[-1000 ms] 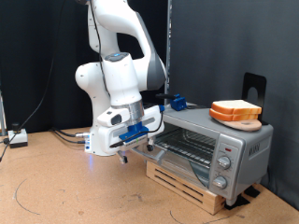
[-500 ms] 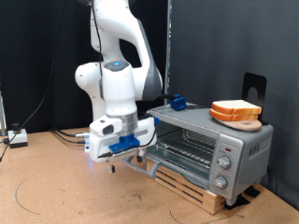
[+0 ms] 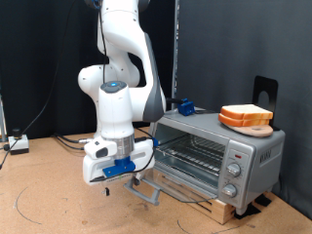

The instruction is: Make a piece of toast with the oven

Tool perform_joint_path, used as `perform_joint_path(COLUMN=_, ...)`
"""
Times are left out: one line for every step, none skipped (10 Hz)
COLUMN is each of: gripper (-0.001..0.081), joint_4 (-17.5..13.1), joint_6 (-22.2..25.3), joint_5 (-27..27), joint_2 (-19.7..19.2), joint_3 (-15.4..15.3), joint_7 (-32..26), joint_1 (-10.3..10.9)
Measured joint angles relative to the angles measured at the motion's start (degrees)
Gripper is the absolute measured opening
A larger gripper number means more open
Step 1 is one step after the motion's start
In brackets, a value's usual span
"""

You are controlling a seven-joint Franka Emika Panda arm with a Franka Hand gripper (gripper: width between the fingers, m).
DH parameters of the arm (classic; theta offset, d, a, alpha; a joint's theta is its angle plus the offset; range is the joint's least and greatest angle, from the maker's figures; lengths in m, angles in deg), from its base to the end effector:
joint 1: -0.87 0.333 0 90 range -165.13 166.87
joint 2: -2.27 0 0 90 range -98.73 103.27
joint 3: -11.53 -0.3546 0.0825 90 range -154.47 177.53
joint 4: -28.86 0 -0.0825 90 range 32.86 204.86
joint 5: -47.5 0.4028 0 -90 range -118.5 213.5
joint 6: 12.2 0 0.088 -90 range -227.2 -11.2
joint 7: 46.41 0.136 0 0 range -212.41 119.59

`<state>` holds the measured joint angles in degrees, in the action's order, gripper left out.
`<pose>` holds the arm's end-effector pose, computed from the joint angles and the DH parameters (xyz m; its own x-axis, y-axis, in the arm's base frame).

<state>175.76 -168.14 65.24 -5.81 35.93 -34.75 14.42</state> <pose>0.4566 -0.1005 0.2138 0.7841 -0.6205 0.0104 -0.6179 -0.7821 -0.0805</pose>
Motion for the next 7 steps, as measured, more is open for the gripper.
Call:
perform_joint_path(gripper=0.0804, joint_4=-0.62, joint_6=-0.11, joint_5=0.78, joint_2=-1.36, joint_3=-0.22, joint_7=-0.30, joint_1=-0.05)
perform_joint_path(gripper=0.0804, joint_4=-1.09, joint_6=-0.87, joint_5=0.96, joint_2=-2.73, joint_3=-0.44, joint_7=-0.30, joint_1=-0.05)
perform_joint_path(gripper=0.0804, joint_4=-1.23, joint_6=-2.26, joint_5=0.96, joint_2=-4.09, joint_3=-0.50, joint_7=-0.30, joint_1=-0.05)
perform_joint_path(gripper=0.0804, joint_4=-1.24, joint_6=-3.42, joint_5=0.94, joint_2=-5.29, joint_3=-0.43, joint_7=-0.30, joint_1=-0.08)
perform_joint_path(gripper=0.0804, joint_4=-1.27, joint_6=-4.25, joint_5=0.86, joint_2=-6.47, joint_3=-0.04, joint_7=-0.28, joint_1=-0.21)
perform_joint_path(gripper=0.0804, joint_4=-1.45, joint_6=-4.39, joint_5=0.84, joint_2=-7.53, joint_3=0.64, joint_7=-0.25, joint_1=-0.42)
perform_joint_path(gripper=0.0804, joint_4=-1.61, joint_6=-4.88, joint_5=0.83, joint_2=-8.15, joint_3=1.15, joint_7=-0.78, joint_1=-0.98)
